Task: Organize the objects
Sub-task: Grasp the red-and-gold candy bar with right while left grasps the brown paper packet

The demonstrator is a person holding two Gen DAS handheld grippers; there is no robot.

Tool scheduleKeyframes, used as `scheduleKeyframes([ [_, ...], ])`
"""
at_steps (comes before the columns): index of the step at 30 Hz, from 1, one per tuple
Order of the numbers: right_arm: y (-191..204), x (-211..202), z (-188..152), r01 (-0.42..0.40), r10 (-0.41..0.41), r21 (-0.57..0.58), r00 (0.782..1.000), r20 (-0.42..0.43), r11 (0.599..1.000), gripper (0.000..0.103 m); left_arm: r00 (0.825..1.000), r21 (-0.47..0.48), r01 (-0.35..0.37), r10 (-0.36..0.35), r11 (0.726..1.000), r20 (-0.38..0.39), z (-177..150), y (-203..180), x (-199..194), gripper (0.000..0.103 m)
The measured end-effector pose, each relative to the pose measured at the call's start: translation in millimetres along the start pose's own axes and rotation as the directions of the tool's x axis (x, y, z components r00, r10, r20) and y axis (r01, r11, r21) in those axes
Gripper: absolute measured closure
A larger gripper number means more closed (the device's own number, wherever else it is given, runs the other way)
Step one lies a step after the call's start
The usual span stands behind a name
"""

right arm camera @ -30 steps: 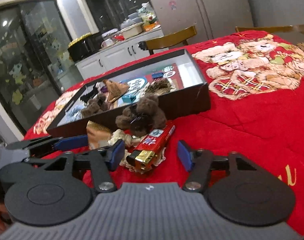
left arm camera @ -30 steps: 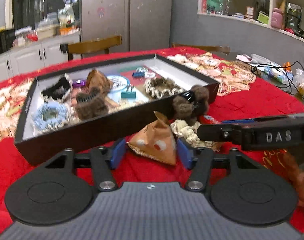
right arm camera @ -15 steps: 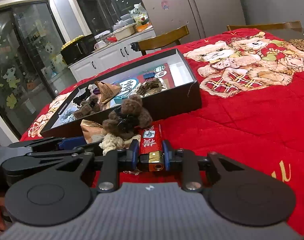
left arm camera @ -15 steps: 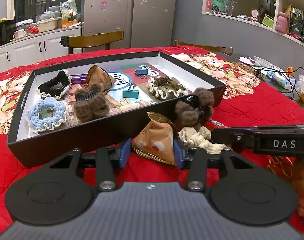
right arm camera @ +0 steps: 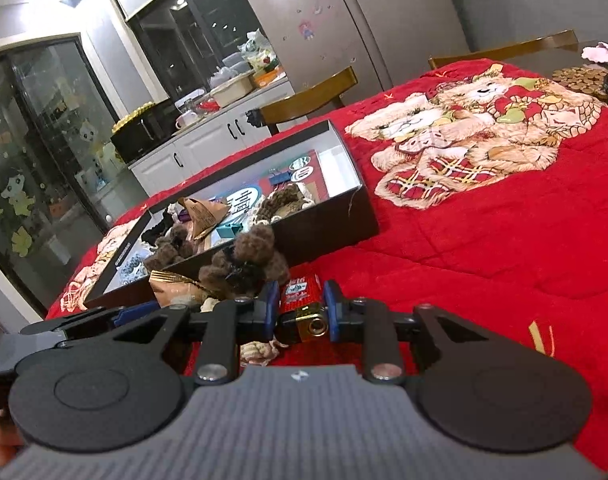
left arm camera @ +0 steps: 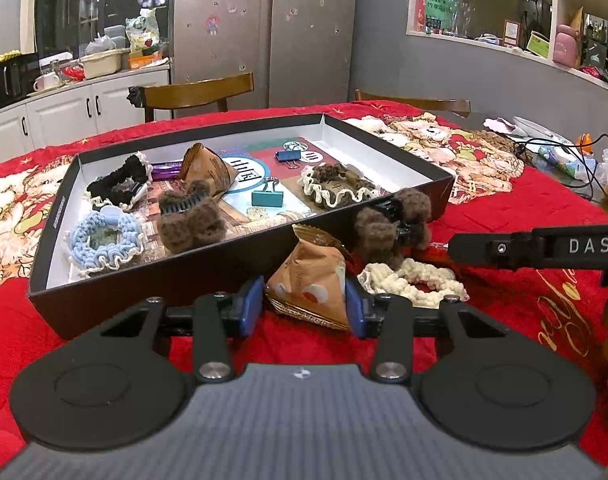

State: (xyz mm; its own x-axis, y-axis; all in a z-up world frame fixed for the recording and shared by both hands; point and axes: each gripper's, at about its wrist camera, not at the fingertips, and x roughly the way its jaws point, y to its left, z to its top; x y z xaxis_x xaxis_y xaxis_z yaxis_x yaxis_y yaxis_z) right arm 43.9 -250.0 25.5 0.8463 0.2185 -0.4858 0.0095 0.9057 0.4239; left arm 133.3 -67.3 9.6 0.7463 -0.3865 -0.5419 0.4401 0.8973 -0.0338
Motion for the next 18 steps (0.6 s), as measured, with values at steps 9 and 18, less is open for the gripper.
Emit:
scheduleKeyframes([
  [9,-0.6,-6.9,2.8,0.009,-0.009,-0.003,0.999,0.05,1.0,0.076,1.0,-0.016,-0.011,0.011,1.0,0.018,-0.5,2.3,-4.2,0.054],
  [18,-3.5,-14.3,6.2,-0.004,0.003,0.016,0.996,0.087,1.0,0.077,0.999,-0.008,-0.017,0.017,1.0,0.041,-0.7,2.3,-9.6,0.054],
])
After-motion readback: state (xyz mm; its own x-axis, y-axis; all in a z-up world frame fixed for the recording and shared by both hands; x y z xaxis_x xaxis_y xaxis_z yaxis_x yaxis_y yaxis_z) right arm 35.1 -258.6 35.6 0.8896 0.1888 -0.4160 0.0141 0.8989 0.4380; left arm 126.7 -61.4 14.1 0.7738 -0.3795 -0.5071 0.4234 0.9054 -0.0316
